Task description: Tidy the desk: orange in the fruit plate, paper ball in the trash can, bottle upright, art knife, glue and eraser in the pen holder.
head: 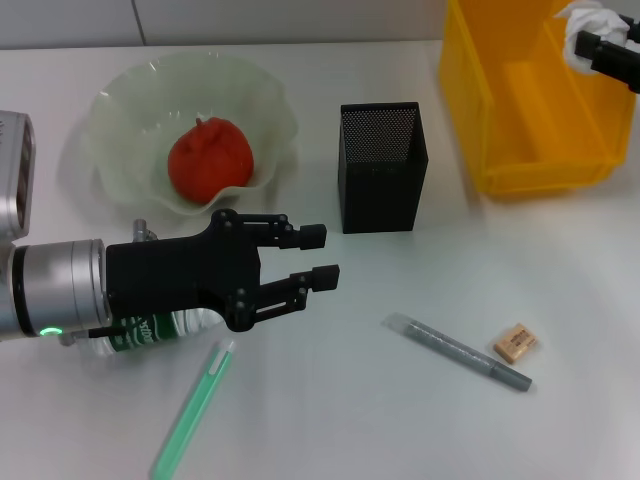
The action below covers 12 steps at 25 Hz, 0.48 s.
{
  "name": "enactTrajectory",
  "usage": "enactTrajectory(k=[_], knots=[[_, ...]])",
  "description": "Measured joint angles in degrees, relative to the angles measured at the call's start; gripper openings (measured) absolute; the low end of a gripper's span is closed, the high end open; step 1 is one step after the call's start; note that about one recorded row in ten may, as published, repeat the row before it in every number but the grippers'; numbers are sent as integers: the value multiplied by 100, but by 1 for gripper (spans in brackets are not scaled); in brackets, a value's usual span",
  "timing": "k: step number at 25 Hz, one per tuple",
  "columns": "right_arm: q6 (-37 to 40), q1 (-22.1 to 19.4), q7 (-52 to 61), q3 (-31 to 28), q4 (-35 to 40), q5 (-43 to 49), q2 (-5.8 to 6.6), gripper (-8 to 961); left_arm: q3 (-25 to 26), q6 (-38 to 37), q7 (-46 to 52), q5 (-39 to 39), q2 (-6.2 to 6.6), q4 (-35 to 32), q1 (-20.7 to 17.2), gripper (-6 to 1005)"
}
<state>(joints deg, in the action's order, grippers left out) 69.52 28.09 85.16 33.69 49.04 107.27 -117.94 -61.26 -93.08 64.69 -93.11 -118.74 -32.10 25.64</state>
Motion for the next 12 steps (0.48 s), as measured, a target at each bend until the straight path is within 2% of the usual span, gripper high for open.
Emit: enactTrajectory(k=[12], knots=[[-123, 122, -35, 16, -17, 197, -26, 593, -19, 44, 0, -5, 0, 2, 13, 429]])
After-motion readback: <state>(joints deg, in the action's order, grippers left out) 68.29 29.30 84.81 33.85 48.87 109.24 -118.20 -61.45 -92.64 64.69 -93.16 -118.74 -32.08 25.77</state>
